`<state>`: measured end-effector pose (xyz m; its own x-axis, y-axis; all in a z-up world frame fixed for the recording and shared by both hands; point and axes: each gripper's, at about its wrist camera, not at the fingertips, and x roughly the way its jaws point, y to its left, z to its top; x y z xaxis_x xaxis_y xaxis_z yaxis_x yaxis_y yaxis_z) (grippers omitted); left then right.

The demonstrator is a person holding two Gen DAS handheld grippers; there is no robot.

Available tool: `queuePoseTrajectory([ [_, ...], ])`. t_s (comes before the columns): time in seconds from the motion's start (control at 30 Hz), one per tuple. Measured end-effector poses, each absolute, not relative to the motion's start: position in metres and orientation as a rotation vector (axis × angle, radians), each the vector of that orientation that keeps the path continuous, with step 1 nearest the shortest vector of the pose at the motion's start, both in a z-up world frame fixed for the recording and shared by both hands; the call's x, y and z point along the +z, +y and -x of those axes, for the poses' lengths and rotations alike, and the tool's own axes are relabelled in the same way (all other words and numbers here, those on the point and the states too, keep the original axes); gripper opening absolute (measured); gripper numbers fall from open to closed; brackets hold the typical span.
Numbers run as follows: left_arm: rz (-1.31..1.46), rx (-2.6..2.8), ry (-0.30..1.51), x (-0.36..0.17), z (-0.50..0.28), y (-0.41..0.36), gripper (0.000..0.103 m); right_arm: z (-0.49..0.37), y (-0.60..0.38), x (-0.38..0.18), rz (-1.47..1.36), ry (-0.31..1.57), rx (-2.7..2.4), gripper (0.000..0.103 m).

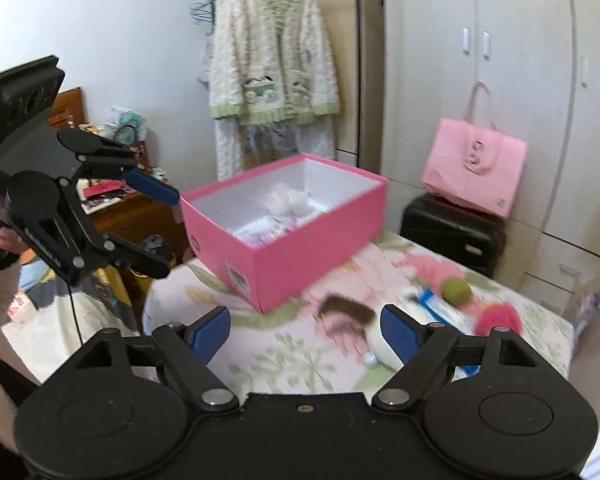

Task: Organize soft objects
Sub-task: 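Reach the left gripper to the white panda plush and close on it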

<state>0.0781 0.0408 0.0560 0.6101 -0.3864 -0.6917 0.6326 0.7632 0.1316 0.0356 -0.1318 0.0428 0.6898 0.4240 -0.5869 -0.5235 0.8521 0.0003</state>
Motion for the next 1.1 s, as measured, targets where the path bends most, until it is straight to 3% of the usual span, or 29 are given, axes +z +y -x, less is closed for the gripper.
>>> queuePoseTrajectory([
  [0.33, -0.347, -0.705, 0.728, 0.026, -0.106, 0.008, 0.089, -0.035, -0.167, -0.021, 0.13, 0.691, 0.446, 0.087],
  [0.67, -0.29, -0.78, 0.653, 0.004, -0.13, -0.023, 0.088, -0.059, -0.178, -0.056, 0.146, 0.522, 0.477, 0.087],
  [1.1, -0.203, -0.745, 0.655, -0.038, -0.179, -0.058, 0.085, -0.122, -0.178, -0.092, 0.077, 0.589, 0.492, 0.087],
])
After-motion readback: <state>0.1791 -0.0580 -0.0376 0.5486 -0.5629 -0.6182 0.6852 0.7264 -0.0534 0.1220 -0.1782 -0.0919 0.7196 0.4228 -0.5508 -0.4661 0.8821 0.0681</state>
